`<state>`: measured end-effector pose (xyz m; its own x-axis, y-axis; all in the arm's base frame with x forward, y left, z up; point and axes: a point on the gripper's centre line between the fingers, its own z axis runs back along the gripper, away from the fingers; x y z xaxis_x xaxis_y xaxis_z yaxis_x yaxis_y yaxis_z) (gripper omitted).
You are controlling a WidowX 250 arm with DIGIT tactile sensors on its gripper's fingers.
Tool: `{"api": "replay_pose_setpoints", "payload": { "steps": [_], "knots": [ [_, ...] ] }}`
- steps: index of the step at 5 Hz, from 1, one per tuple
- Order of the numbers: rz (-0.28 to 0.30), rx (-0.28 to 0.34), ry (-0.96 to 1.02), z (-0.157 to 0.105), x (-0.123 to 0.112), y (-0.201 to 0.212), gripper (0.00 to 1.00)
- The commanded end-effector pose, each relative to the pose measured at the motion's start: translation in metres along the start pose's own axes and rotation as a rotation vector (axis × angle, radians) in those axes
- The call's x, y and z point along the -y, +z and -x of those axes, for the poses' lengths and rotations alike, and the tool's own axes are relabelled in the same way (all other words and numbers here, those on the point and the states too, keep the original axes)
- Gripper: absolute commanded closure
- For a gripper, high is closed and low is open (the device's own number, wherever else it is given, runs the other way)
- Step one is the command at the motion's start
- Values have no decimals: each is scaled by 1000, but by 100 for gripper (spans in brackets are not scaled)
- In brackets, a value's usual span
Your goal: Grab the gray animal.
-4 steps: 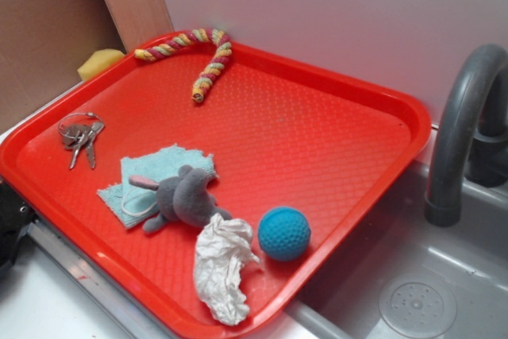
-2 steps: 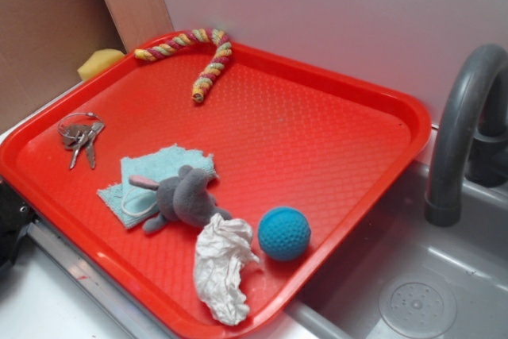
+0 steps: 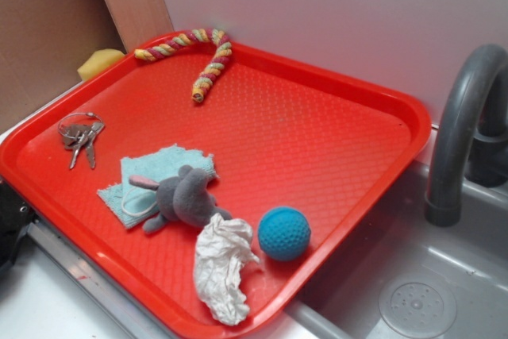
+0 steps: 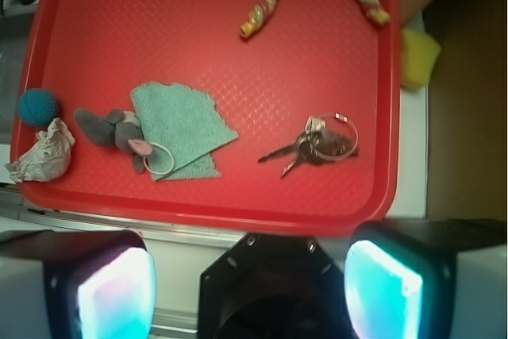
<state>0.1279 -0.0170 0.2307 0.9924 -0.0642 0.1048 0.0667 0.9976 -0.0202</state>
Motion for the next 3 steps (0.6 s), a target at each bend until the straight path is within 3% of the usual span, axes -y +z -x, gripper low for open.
{"api": "replay_pose_setpoints", "payload": {
  "steps": [1,2,3],
  "knots": [
    [-123,24,-498,-84,36,-54,0],
    [-86,45,-745,-89,71,-77,0],
    [-25,29,-991,-68,105,-94,0]
  ]
}}
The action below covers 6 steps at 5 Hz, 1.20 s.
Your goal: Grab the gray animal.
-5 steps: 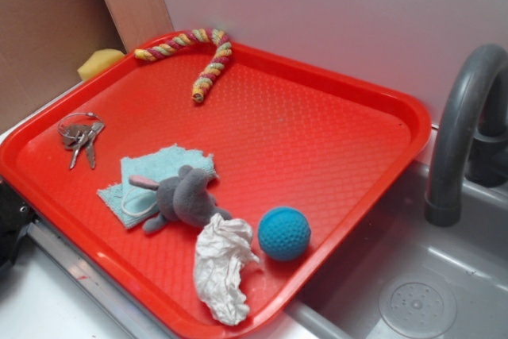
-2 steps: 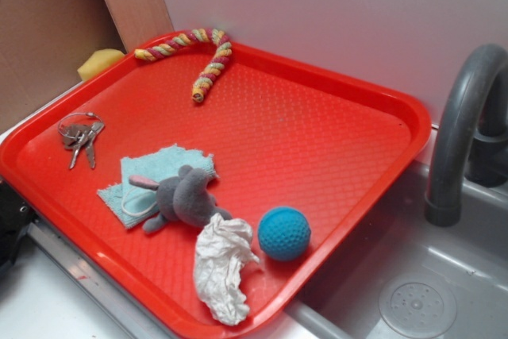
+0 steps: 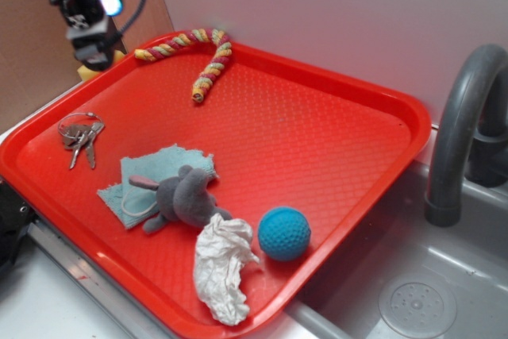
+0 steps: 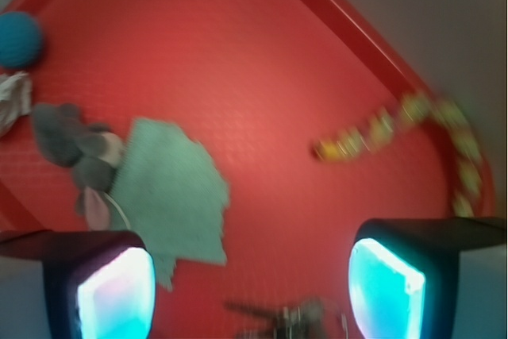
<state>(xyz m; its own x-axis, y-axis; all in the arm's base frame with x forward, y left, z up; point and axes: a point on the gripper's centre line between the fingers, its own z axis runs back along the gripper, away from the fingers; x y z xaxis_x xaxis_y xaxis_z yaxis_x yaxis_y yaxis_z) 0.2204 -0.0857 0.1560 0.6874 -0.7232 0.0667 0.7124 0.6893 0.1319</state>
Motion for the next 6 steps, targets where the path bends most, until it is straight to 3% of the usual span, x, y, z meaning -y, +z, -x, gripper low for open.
{"api": "replay_pose_setpoints", "payload": {
  "steps": [1,2,3,4,5,6],
  "knots": [
    [83,111,-487,-10,71,-8,0],
    [158,100,-733,-1,80,-32,0],
    [210,23,-725,-14,85,-68,0],
    [268,9,-740,-24,93,-92,0],
    [276,11,-731,-37,104,-103,0],
    [291,-35,-730,-39,115,-110,18]
  ]
}}
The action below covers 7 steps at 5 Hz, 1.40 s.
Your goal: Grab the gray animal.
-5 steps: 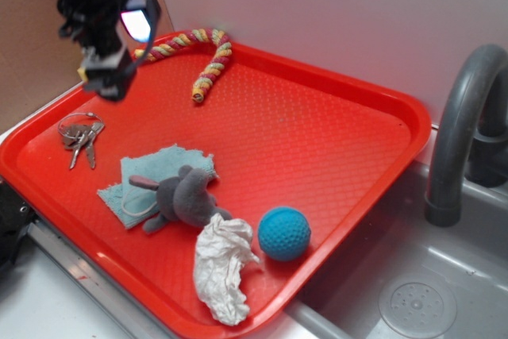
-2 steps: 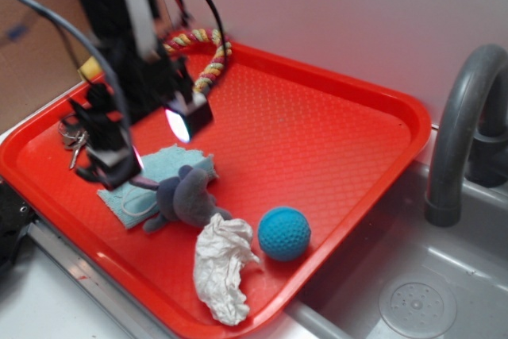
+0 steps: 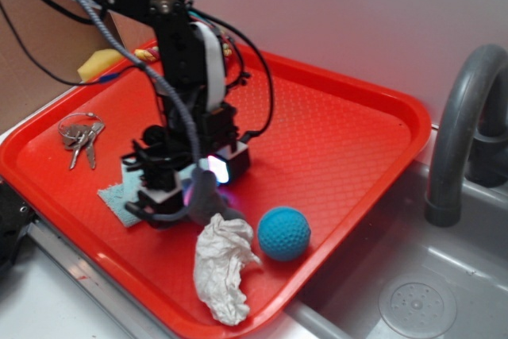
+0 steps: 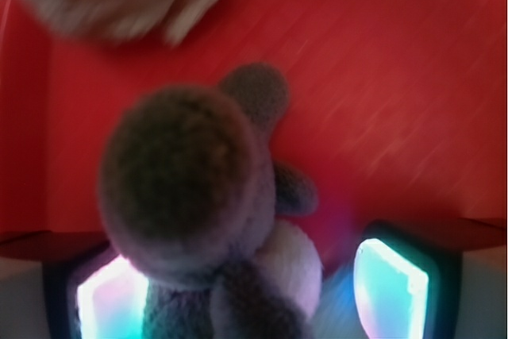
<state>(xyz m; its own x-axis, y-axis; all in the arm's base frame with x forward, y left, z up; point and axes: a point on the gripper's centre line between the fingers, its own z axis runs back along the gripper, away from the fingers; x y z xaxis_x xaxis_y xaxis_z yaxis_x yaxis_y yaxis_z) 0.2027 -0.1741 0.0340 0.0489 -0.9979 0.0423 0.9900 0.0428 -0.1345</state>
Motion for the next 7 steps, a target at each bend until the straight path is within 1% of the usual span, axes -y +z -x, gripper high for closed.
{"api": "replay_pose_setpoints", "payload": {
  "steps": [1,2,3,4,5,6,7],
  "knots": [
    [-38,-30,63,-6,27,2,100],
    [-60,-124,326,13,24,37,100],
    [-99,-176,587,51,25,82,100],
    [-104,-150,837,83,35,114,100],
    [-129,-58,1083,97,56,139,100],
    [-189,-41,1336,99,77,157,100],
    [-193,65,1580,93,75,171,100]
  ]
}}
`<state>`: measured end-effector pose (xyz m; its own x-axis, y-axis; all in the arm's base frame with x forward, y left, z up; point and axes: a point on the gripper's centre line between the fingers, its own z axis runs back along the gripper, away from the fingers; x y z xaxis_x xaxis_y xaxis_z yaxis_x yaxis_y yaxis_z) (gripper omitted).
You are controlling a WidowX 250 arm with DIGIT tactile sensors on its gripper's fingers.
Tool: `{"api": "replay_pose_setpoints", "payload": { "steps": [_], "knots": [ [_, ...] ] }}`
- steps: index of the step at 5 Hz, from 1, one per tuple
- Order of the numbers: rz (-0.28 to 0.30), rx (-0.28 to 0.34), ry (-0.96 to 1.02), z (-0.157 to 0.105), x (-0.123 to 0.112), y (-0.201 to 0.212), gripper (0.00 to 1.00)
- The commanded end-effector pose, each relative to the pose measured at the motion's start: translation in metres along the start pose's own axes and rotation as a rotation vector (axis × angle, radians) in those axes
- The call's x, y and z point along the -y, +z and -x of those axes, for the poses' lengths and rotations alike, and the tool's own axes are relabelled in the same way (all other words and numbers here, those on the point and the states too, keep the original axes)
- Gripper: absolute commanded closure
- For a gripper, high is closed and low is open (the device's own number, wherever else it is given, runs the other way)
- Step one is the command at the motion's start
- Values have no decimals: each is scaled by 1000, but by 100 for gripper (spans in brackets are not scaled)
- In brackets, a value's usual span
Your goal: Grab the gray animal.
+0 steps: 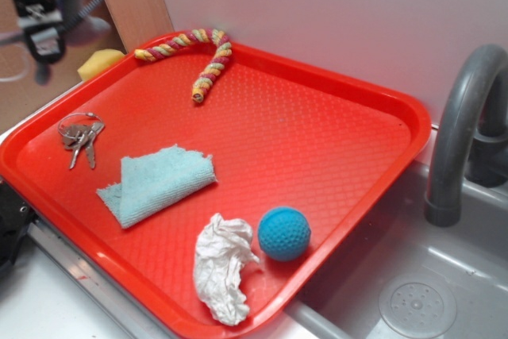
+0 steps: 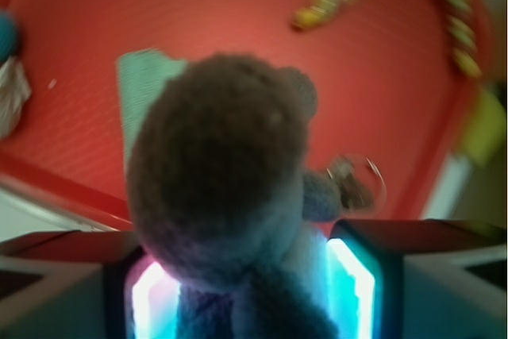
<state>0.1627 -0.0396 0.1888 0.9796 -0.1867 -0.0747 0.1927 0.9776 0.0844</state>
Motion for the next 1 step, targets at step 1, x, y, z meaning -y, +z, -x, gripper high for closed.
{"api": "replay_pose_setpoints", "payload": {
  "steps": [1],
  "knots": [
    [106,120,325,-3,41,20,100]
  ]
}}
